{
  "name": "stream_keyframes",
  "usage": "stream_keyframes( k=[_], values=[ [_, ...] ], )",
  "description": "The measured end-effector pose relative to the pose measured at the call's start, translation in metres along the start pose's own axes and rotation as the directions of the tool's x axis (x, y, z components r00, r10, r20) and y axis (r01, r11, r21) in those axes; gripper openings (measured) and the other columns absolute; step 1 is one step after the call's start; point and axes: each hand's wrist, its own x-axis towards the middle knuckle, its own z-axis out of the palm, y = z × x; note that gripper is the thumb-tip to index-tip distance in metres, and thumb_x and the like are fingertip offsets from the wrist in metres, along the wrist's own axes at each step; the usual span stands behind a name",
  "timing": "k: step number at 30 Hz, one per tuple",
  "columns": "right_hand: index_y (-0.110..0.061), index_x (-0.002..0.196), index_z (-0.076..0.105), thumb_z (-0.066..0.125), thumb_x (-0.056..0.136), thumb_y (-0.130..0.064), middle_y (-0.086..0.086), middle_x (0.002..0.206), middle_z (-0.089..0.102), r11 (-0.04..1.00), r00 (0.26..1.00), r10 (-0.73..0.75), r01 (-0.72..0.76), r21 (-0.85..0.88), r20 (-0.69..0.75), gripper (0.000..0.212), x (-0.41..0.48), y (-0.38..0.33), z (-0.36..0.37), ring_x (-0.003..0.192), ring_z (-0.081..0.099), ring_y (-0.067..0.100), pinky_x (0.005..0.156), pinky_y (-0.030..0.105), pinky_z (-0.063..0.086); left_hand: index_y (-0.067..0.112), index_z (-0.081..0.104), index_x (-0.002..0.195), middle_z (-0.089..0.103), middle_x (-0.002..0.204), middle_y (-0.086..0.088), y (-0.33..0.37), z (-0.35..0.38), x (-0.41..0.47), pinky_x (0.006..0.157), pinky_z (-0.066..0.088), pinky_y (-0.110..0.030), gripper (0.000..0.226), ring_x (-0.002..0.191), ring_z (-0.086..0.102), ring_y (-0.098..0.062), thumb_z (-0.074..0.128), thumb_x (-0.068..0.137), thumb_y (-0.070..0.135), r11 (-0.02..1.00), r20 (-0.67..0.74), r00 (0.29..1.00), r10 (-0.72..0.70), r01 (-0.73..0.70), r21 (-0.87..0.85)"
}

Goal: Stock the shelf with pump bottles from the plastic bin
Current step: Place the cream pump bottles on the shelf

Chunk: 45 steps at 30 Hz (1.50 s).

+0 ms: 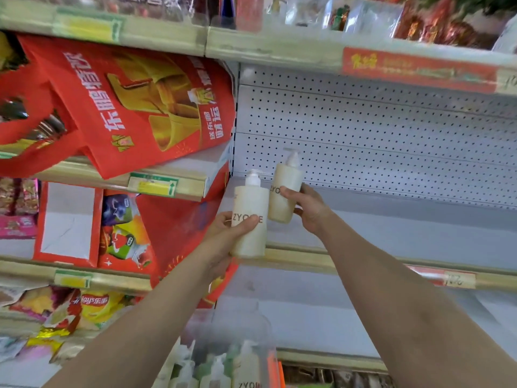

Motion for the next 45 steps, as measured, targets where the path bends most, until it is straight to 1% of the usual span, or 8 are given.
stream_keyframes(
  k=[5, 9, 15, 21, 26, 32, 41, 45],
  values=[
    [-0.013, 0.132, 0.056, 0.083, 0.078, -0.021, 0.002, 0.123, 0.069, 1.000, 0.999, 0.019, -0.019, -0.007, 0.040, 0.060, 0.057, 0.004, -0.009, 0.113, 0.065, 0.023, 0.092, 0.040, 0.052, 0.011, 0.055, 0.115, 0.070, 0.111, -0.013, 0.001, 0.007, 0.039, 0.085, 0.057, -0.050, 0.071, 0.096, 0.070, -0.027, 0.091, 0.057, 0.028, 0.999, -0.071, 0.997, -0.018, 0.020, 0.027],
    [-0.015, 0.126, 0.061, 0.089, 0.068, -0.023, 0.002, 0.118, 0.071, 1.000, 0.999, 0.021, -0.021, -0.020, 0.032, 0.065, 0.097, 0.000, -0.006, 0.110, 0.066, 0.022, 0.085, 0.037, 0.054, 0.008, 0.054, 0.115, 0.070, 0.109, -0.014, -0.001, 0.011, 0.063, 0.088, 0.054, -0.049, 0.069, 0.092, 0.069, -0.025, 0.089, 0.059, 0.025, 0.999, -0.120, 0.993, -0.004, 0.008, 0.033],
    [-0.021, 0.126, 0.060, 0.092, 0.053, -0.037, 0.001, 0.121, 0.068, 0.989, 0.988, -0.003, 0.026, -0.144, 0.154, 0.082, 0.147, 0.017, 0.006, 0.112, 0.065, 0.020, 0.098, 0.044, 0.052, 0.010, 0.056, 0.116, 0.072, 0.108, -0.010, -0.007, 0.003, 0.085, 0.083, 0.057, -0.047, 0.066, 0.096, 0.071, -0.026, 0.083, 0.060, 0.031, 1.000, -0.140, 0.990, -0.007, 0.009, 0.012],
    [-0.018, 0.124, 0.059, 0.088, 0.072, -0.020, -0.001, 0.116, 0.069, 0.976, 0.979, -0.057, 0.096, -0.196, 0.194, 0.060, 0.183, 0.025, 0.032, 0.105, 0.068, 0.016, 0.089, 0.036, 0.056, 0.011, 0.055, 0.119, 0.074, 0.099, -0.003, -0.010, 0.000, 0.091, 0.077, 0.057, -0.039, 0.063, 0.094, 0.071, -0.022, 0.078, 0.064, 0.029, 1.000, -0.151, 0.988, 0.011, -0.015, -0.023],
    [-0.012, 0.128, 0.056, 0.090, 0.058, -0.042, 0.005, 0.116, 0.071, 0.972, 0.976, -0.074, 0.117, -0.202, 0.205, 0.084, 0.218, 0.040, 0.039, 0.105, 0.070, 0.019, 0.095, 0.048, 0.056, 0.012, 0.055, 0.119, 0.075, 0.098, -0.003, -0.013, 0.000, 0.090, 0.072, 0.058, -0.040, 0.068, 0.091, 0.073, -0.023, 0.083, 0.060, 0.031, 1.000, -0.161, 0.987, 0.017, -0.017, 0.001],
    [-0.012, 0.127, 0.052, 0.083, 0.079, -0.017, 0.007, 0.120, 0.068, 0.974, 0.985, -0.074, 0.104, -0.199, 0.154, 0.058, 0.216, 0.034, 0.047, 0.108, 0.067, 0.021, 0.093, 0.040, 0.055, 0.016, 0.055, 0.120, 0.076, 0.096, 0.001, -0.015, -0.001, 0.092, 0.074, 0.058, -0.039, 0.065, 0.092, 0.073, -0.021, 0.080, 0.061, 0.028, 0.999, -0.149, 0.988, 0.025, -0.020, 0.031],
    [-0.020, 0.130, 0.062, 0.073, 0.089, -0.031, -0.001, 0.114, 0.070, 0.935, 0.996, -0.057, 0.076, -0.347, 0.067, 0.044, 0.202, 0.029, 0.053, 0.106, 0.065, 0.016, 0.090, 0.030, 0.051, 0.014, 0.054, 0.119, 0.074, 0.101, -0.003, -0.014, 0.000, 0.092, 0.077, 0.058, -0.041, 0.066, 0.094, 0.071, -0.021, 0.089, 0.064, 0.027, 0.999, -0.133, 0.991, 0.004, 0.003, 0.050],
    [-0.001, 0.130, 0.060, 0.071, 0.089, -0.042, 0.004, 0.114, 0.067, 0.988, 0.999, 0.047, -0.045, -0.150, 0.009, 0.058, 0.163, 0.015, 0.042, 0.107, 0.063, 0.017, 0.098, 0.034, 0.051, 0.014, 0.054, 0.118, 0.070, 0.108, -0.007, -0.012, 0.001, 0.090, 0.084, 0.058, -0.044, 0.064, 0.096, 0.070, -0.023, 0.079, 0.061, 0.030, 0.999, -0.137, 0.991, 0.004, 0.003, 0.052]
  ],
)
